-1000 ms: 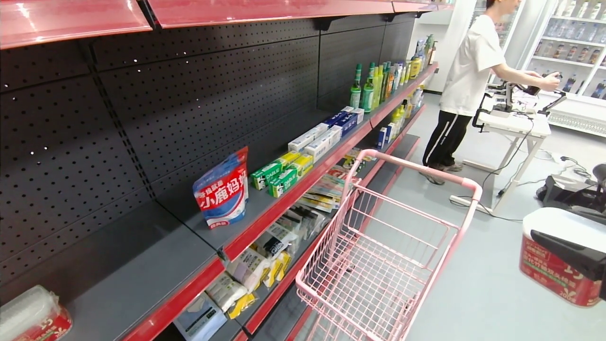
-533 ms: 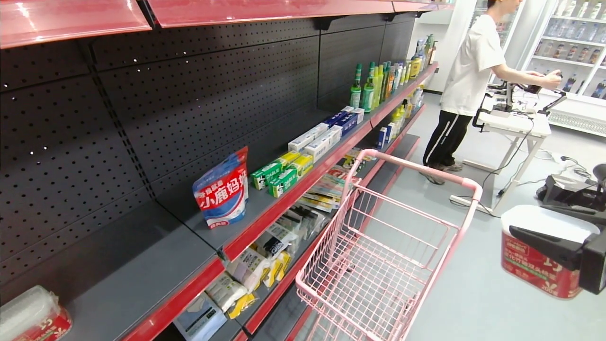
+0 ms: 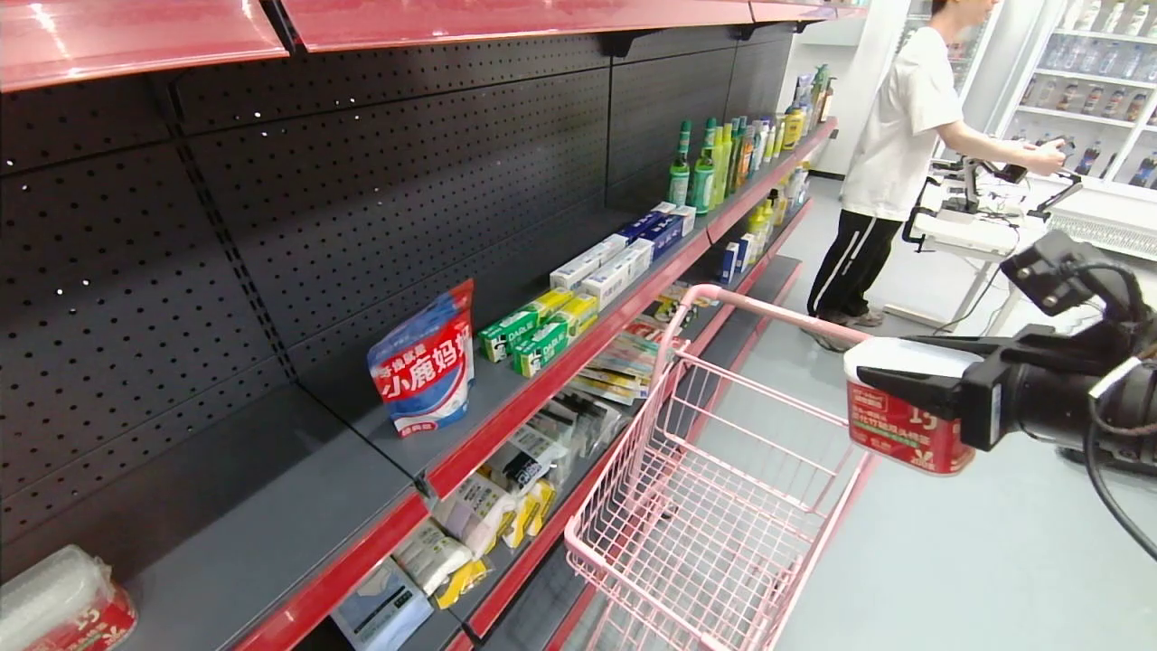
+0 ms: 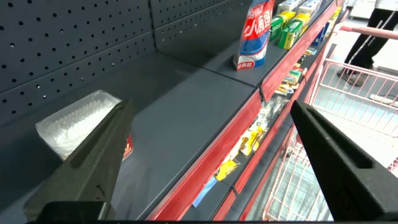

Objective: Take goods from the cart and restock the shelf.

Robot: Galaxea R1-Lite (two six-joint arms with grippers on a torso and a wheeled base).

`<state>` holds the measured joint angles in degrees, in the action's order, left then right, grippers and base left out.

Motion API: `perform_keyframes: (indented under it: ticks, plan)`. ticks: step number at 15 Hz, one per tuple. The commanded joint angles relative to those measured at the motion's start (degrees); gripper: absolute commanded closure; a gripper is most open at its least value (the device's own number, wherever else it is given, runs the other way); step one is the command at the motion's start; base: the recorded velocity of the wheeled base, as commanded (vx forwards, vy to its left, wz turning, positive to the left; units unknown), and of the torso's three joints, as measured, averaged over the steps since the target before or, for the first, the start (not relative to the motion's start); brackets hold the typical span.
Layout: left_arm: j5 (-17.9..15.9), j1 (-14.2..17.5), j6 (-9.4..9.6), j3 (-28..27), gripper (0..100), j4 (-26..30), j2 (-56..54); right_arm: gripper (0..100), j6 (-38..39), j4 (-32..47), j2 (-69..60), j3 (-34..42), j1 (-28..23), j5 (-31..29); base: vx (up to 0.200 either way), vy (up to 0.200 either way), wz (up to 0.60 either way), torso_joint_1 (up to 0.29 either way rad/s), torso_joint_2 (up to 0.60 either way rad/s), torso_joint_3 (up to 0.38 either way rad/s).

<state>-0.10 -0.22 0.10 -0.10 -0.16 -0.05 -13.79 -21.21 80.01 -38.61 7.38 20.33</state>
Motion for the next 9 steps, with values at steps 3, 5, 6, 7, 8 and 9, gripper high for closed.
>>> perform_keyframes:
  ticks: [3, 5, 6, 7, 8, 9]
  plan:
    - [0.0, 0.0, -0.01, 0.0, 0, 0.0, 0.0, 100, 1.1, -0.1, 5.6, -2.7, 0.2, 5.3, 0.0, 0.0, 0.0, 0.0, 0.0, 0.0]
    - [0.0, 0.0, -0.01, 0.0, 0, 0.0, 0.0, 100, 1.0, -0.1, 5.3, -2.7, 0.2, 5.7, 0.0, 0.0, 0.0, 0.0, 0.0, 0.0]
    - [0.0, 0.0, -0.01, 0.0, 0, 0.0, 0.0, 100, 1.0, -0.1, 5.2, -2.8, 0.2, 5.6, 0.0, 0.0, 0.0, 0.0, 0.0, 0.0]
    - [0.0, 0.0, -0.01, 0.0, 0, 0.0, 0.0, 100, 0.9, -0.1, 4.9, -2.8, 0.2, 5.6, 0.0, 0.0, 0.0, 0.0, 0.0, 0.0]
    - [0.0, 0.0, -0.01, 0.0, 0, 0.0, 0.0, 100, 0.9, -0.1, 4.8, -2.8, 0.2, 5.7, 0.0, 0.0, 0.0, 0.0, 0.0, 0.0]
    - [0.0, 0.0, -0.01, 0.0, 0, 0.0, 0.0, 100, 0.7, -0.1, 4.6, -2.7, 0.3, 5.7, 0.0, 0.0, 0.0, 0.0, 0.0, 0.0]
